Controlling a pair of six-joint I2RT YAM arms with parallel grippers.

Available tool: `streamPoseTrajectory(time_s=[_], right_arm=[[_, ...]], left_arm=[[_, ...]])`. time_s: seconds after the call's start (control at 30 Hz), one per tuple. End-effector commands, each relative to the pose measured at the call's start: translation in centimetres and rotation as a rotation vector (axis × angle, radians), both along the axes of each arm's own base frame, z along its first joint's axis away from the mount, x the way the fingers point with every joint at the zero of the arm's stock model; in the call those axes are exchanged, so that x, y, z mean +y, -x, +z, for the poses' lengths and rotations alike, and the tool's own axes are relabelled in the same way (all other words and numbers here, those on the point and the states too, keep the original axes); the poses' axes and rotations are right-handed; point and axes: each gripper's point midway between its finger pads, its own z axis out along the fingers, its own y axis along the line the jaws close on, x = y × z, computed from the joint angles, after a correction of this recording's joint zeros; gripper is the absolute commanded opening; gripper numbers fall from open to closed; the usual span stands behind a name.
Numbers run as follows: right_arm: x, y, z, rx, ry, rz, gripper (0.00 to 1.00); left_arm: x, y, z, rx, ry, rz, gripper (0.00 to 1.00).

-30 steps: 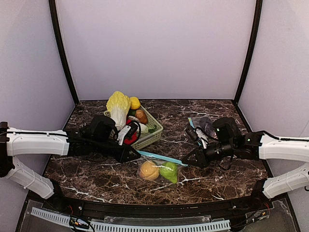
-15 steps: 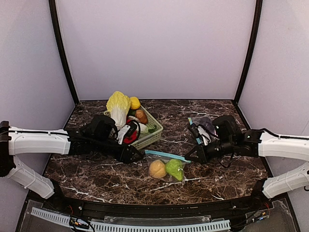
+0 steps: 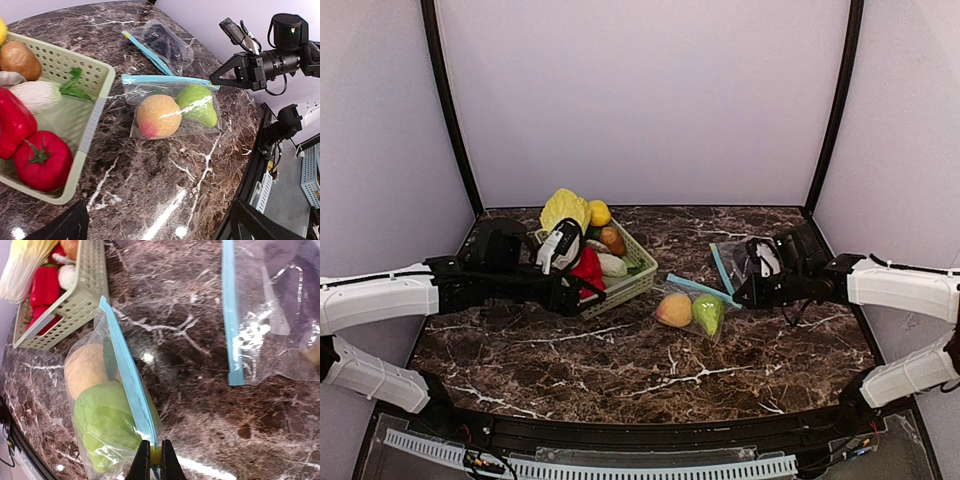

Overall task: Place the food in the zip-top bag and seal the zipper
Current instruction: Set the zipper food storage bag at the center of the board, then reset both arms

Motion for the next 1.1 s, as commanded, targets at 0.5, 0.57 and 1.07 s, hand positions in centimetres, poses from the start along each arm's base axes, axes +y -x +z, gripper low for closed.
streamPoseTrajectory(time_s=[0.5, 0.57, 1.07], right_arm=[[-5.7, -6.7, 3.2, -0.095, 0.022, -0.149, 0.8], [-7.1, -7.4, 3.7, -0.107, 0.018, -0.182, 0.84], [-20.2, -7.0, 10.1, -0.369, 0.065, -0.49, 0.99]], left_arm=[[13.9, -6.5, -2.5, 0.006, -0.172, 0.406, 0.99], [16.2, -7.5, -2.4, 0.013, -0.171, 0.482, 0.99], [29.1, -7.8, 4.8, -0.147, -0.302, 0.85, 0.99]])
